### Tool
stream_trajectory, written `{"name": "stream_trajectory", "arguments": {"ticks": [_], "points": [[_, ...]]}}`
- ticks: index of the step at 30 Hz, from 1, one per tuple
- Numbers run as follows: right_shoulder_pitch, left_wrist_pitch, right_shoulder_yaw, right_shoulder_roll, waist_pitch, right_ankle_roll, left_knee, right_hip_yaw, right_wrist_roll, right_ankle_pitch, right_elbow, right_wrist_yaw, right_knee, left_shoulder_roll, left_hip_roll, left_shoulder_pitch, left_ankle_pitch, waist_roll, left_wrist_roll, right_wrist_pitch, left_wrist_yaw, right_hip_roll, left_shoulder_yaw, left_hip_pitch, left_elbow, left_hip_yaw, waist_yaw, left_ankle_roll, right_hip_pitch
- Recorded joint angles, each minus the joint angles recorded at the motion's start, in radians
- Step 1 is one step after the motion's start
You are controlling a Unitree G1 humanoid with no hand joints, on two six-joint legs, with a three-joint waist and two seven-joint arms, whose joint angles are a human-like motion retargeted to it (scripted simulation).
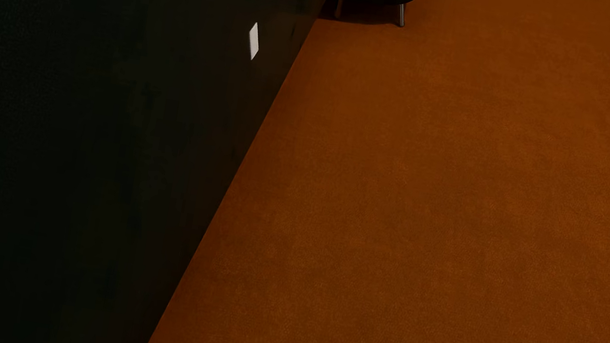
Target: Avoid corner
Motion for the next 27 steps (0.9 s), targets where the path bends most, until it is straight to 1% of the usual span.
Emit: {"name": "stream_trajectory", "arguments": {"ticks": [1,2,3,4,5,6,7,8,9,10,12,13,14,15,17,19,20,21,22,23,24,25,26,27], "points": [[-0.005,0.0,0.014,0.002,-0.003,0.0,0.025,0.0,0.0,0.025,0.024,0.0,0.041,-0.018,0.014,0.014,0.056,0.014,0.0,0.0,0.0,0.023,0.014,0.01,0.004,0.0,0.033,0.0,-0.011],[-0.02,0.0,0.025,0.001,-0.003,0.0,0.077,0.0,0.0,0.017,0.046,0.0,0.085,-0.038,0.03,0.03,0.133,0.033,0.0,0.0,0.0,0.051,0.026,0.001,0.019,0.0,0.063,0.0,-0.015],[-0.045,0.0,0.052,-0.004,0.003,0.0,0.16,0.0,0.0,-0.016,0.053,0.0,0.109,-0.047,0.045,0.041,0.205,0.043,0.0,0.0,0.0,0.069,0.016,-0.036,0.037,0.0,0.073,0.0,0.008],[-0.052,0.0,-0.073,-0.013,-0.009,0.0,0.293,0.0,0.0,-0.064,0.008,0.0,0.109,-0.064,0.073,0.063,0.236,0.072,0.0,0.0,0.0,0.106,0.05,-0.127,0.041,0.0,0.052,0.0,0.023],[-0.067,0.0,-0.099,-0.022,-0.003,0.0,0.446,0.0,0.0,-0.111,-0.061,0.0,0.104,-0.05,0.08,0.067,0.225,0.08,0.0,0.0,0.0,0.123,0.024,-0.213,0.025,0.0,0.025,0.0,0.065],[-0.078,0.0,-0.117,-0.03,0.009,0.0,0.584,0.0,0.0,-0.144,-0.147,0.0,0.091,-0.027,0.09,0.056,0.202,0.079,0.0,0.0,0.0,0.14,-0.005,-0.282,0.007,0.0,0.015,0.0,0.121],[-0.085,0.0,-0.134,-0.036,0.017,0.0,0.681,0.0,0.0,-0.162,-0.234,0.0,0.076,-0.004,0.103,0.042,0.193,0.07,0.0,0.0,0.0,0.157,-0.017,-0.336,-0.006,0.0,0.032,0.0,0.179],[-0.094,0.0,-0.153,-0.036,0.018,0.0,0.733,0.0,0.0,-0.171,-0.306,0.0,0.068,0.014,0.114,0.029,0.213,0.055,0.0,0.0,0.0,0.168,-0.003,-0.384,-0.008,0.0,0.067,0.0,0.226],[-0.107,0.0,-0.173,-0.033,0.016,0.0,0.747,0.0,0.0,-0.178,-0.362,0.0,0.068,0.028,0.12,0.02,0.26,0.037,0.0,0.0,0.0,0.177,0.036,-0.435,-0.001,0.0,0.104,0.0,0.258],[-0.124,0.0,-0.186,-0.029,0.017,0.0,0.722,0.0,0.0,-0.187,-0.405,0.0,0.069,0.039,0.121,0.014,0.331,0.021,0.0,0.0,0.0,0.185,0.091,-0.486,0.007,0.0,0.132,0.0,0.288],[-0.153,0.0,-0.194,-0.024,0.029,0.0,0.573,0.0,0.0,-0.212,-0.473,0.0,0.065,0.062,0.106,0.003,0.474,-0.005,0.0,0.0,0.0,0.192,0.178,-0.57,0.019,0.0,0.157,0.0,0.357],[-0.16,0.0,-0.192,-0.024,0.035,0.0,0.474,0.0,0.0,-0.227,-0.5,0.0,0.061,0.073,0.095,-0.005,0.5,-0.013,0.0,0.0,0.0,0.191,0.195,-0.601,0.023,0.0,0.163,0.0,0.391],[-0.161,0.0,-0.186,-0.027,0.039,0.0,0.372,0.0,0.0,-0.241,-0.521,0.0,0.057,0.082,0.086,-0.012,0.486,-0.017,0.0,0.0,0.0,0.187,0.193,-0.623,0.025,0.0,0.17,0.0,0.426],[-0.156,0.0,-0.176,-0.033,0.042,0.0,0.269,0.0,0.0,-0.255,-0.529,0.0,0.052,0.089,0.079,-0.017,0.438,-0.021,0.0,0.0,0.0,0.18,0.182,-0.634,0.025,0.0,0.181,0.0,0.459],[-0.139,0.0,-0.147,-0.037,0.042,0.0,0.076,0.0,0.0,-0.281,-0.483,0.0,0.047,0.09,0.068,-0.013,0.289,-0.027,0.0,0.0,0.0,0.16,0.16,-0.62,0.024,0.0,0.21,0.0,0.517],[-0.121,0.0,-0.118,-0.029,0.037,0.0,-0.041,0.0,0.0,-0.304,-0.351,0.0,0.054,0.075,0.062,0.01,0.163,-0.035,0.0,0.0,0.0,0.137,0.16,-0.589,0.023,0.0,0.243,0.0,0.557],[-0.109,0.0,-0.109,-0.023,0.033,0.0,-0.06,0.0,0.0,-0.313,-0.268,0.0,0.062,0.063,0.058,0.026,0.135,-0.037,0.0,0.0,0.0,0.125,0.16,-0.574,0.026,0.0,0.256,0.0,0.572],[-0.093,0.0,-0.103,-0.02,0.026,0.0,-0.051,0.0,0.0,-0.313,-0.182,0.0,0.071,0.048,0.05,0.042,0.138,-0.036,0.0,0.0,0.0,0.113,0.154,-0.562,0.033,0.0,0.264,0.0,0.584],[-0.075,0.0,-0.1,-0.018,0.015,0.0,-0.017,0.0,0.0,-0.297,-0.101,0.0,0.08,0.031,0.039,0.057,0.17,-0.033,0.0,0.0,0.0,0.101,0.141,-0.562,0.048,0.0,0.262,0.0,0.591],[-0.055,0.0,-0.103,-0.017,0.006,0.0,0.028,0.0,0.0,-0.256,-0.027,0.0,0.095,0.013,0.025,0.067,0.211,-0.034,0.0,0.0,0.0,0.09,0.119,-0.571,0.072,0.0,0.249,0.0,0.591],[-0.032,0.0,-0.114,-0.016,-0.002,0.0,0.063,0.0,0.0,-0.18,0.033,0.0,0.125,-0.004,0.013,0.073,0.234,-0.038,0.0,0.0,0.0,0.079,0.088,-0.576,0.102,0.0,0.225,0.0,0.581],[-0.007,0.0,-0.125,-0.015,-0.009,0.0,0.073,0.0,0.0,-0.064,0.074,0.0,0.181,-0.018,0.004,0.076,0.234,-0.043,0.0,0.0,0.0,0.067,0.049,-0.564,0.129,0.0,0.2,0.0,0.551],[0.014,0.0,-0.126,-0.018,-0.015,0.0,0.058,0.0,0.0,0.063,0.094,0.0,0.28,-0.026,-0.004,0.078,0.222,-0.049,0.0,0.0,0.0,0.054,0.014,-0.536,0.143,0.0,0.184,0.0,0.487],[0.029,0.0,-0.117,-0.022,-0.02,0.0,0.031,0.0,0.0,0.132,0.094,0.0,0.426,-0.027,-0.01,0.086,0.209,-0.058,0.0,0.0,0.0,0.038,-0.005,-0.499,0.137,0.0,0.173,0.0,0.396]]}}
